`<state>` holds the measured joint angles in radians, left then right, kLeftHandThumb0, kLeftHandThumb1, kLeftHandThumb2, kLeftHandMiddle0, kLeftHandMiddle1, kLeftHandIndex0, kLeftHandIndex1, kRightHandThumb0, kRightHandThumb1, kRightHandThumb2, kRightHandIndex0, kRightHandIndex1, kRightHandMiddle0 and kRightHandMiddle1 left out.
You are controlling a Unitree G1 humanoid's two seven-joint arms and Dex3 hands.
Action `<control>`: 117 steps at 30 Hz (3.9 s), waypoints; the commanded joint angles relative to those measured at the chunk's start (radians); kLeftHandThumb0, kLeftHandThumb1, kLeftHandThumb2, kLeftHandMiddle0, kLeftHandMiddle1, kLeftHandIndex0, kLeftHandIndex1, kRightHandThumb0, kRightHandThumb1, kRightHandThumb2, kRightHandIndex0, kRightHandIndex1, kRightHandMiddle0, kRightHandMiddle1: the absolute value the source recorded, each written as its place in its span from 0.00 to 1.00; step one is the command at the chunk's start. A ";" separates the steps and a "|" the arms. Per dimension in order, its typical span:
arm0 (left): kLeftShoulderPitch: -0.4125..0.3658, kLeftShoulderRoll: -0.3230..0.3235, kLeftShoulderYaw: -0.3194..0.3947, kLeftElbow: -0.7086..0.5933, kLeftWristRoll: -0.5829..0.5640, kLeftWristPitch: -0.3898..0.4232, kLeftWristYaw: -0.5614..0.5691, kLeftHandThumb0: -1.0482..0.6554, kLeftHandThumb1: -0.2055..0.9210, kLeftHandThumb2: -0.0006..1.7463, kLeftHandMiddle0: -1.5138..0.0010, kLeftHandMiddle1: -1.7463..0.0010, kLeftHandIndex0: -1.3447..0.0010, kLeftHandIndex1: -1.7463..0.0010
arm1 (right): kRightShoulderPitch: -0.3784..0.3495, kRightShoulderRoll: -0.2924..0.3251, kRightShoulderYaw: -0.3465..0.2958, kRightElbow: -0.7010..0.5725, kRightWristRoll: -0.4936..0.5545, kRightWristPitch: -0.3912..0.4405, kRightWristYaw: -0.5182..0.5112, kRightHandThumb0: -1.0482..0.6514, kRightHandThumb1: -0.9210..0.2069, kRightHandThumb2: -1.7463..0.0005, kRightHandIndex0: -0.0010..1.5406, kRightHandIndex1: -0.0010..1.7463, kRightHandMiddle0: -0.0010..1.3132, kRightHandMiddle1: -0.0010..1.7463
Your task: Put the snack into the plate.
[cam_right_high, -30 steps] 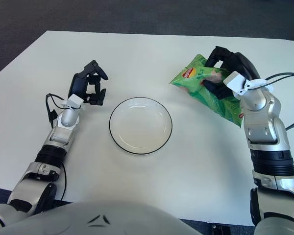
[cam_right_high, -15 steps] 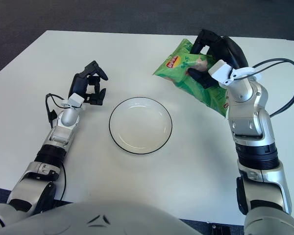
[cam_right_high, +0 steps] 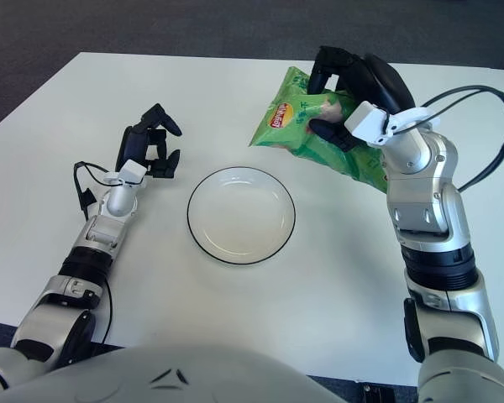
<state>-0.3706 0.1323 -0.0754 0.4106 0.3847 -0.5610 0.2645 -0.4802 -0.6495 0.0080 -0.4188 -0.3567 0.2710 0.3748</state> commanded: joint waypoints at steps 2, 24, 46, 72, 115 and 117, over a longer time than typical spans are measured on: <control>0.054 -0.004 -0.012 0.033 0.009 0.037 0.009 0.32 0.42 0.79 0.14 0.00 0.51 0.00 | -0.044 -0.001 0.020 -0.030 0.044 -0.018 0.065 0.62 0.90 0.00 0.62 0.94 0.53 1.00; 0.054 -0.002 -0.026 0.020 -0.040 0.092 -0.048 0.33 0.46 0.76 0.13 0.00 0.54 0.00 | -0.081 0.098 0.151 -0.019 0.031 -0.052 0.116 0.62 0.88 0.00 0.58 0.98 0.52 1.00; 0.055 -0.020 -0.059 0.009 0.002 0.089 0.016 0.32 0.43 0.78 0.13 0.00 0.52 0.00 | -0.037 0.139 0.197 0.008 0.212 -0.034 0.289 0.62 0.88 0.00 0.58 0.99 0.52 1.00; 0.027 -0.041 -0.068 0.050 -0.099 0.067 -0.064 0.32 0.42 0.79 0.13 0.00 0.52 0.00 | 0.008 0.126 0.165 -0.107 0.345 0.197 0.388 0.61 0.56 0.25 0.38 1.00 0.38 0.94; -0.039 -0.052 -0.088 0.149 -0.094 0.005 -0.094 0.31 0.39 0.81 0.12 0.00 0.49 0.00 | 0.000 -0.065 0.062 0.095 0.491 -0.170 0.590 0.07 0.31 0.64 0.00 0.03 0.00 0.19; -0.039 -0.050 -0.086 0.150 -0.100 0.012 -0.105 0.31 0.39 0.81 0.12 0.00 0.50 0.00 | 0.001 -0.089 0.035 0.102 0.509 -0.177 0.605 0.07 0.30 0.64 0.00 0.02 0.00 0.17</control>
<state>-0.4589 0.0830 -0.1547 0.5156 0.2925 -0.5492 0.1776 -0.4651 -0.6973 0.0824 -0.3254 0.1341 0.1127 0.9557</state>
